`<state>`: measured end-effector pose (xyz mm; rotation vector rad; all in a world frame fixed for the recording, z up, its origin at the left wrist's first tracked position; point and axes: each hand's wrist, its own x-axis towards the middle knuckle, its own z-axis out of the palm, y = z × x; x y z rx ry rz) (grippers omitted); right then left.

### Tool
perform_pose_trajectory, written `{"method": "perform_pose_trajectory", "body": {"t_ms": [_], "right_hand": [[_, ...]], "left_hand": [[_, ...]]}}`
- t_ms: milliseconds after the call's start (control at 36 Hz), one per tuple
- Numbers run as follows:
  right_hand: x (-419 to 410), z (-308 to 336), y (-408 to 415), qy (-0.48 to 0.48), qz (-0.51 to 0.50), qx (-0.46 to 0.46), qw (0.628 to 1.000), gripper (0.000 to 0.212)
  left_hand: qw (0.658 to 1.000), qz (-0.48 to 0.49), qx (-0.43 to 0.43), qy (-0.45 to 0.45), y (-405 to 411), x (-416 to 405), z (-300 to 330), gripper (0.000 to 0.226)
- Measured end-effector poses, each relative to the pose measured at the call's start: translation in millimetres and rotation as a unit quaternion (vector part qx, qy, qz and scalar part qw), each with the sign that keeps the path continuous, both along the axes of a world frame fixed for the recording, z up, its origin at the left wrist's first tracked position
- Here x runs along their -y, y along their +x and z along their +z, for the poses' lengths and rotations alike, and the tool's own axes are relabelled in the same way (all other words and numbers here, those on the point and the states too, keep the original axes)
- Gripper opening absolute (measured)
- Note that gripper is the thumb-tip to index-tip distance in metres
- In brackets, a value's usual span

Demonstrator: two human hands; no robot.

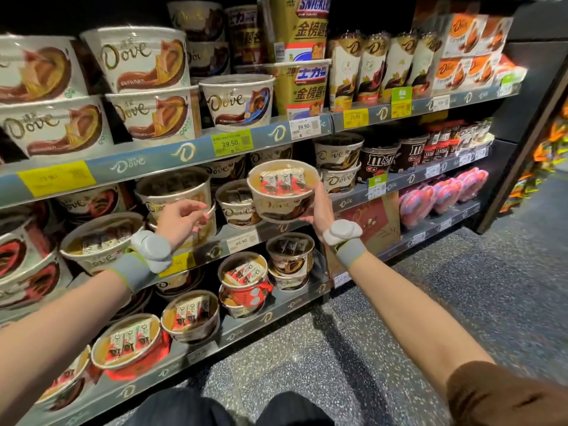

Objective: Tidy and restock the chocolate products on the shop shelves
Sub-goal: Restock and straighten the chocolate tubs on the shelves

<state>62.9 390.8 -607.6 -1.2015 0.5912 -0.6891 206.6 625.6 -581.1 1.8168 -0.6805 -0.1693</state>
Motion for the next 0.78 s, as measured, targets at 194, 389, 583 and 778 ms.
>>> {"method": "perform_pose_trajectory", "body": {"t_ms": [194, 389, 583, 778], "right_hand": [[-50, -15, -13, -0.064, 0.105, -0.066, 0.990, 0.074], [-76, -23, -13, -0.101, 0.201, -0.110, 0.968, 0.032], [-104, -37, 1, -0.048, 0.243, -0.115, 0.962, 0.050], [-131, -31, 6, 0.053, 0.308, -0.080, 0.947, 0.035]], "left_hand": [[0.999, -0.014, -0.053, 0.001, -13, -21, -21, 0.029], [0.996, -0.016, -0.085, -0.001, -16, -32, -28, 0.031], [0.982, 0.020, -0.183, -0.046, -21, -54, -41, 0.025], [0.969, 0.017, -0.233, -0.079, -29, -88, -45, 0.029]]}}
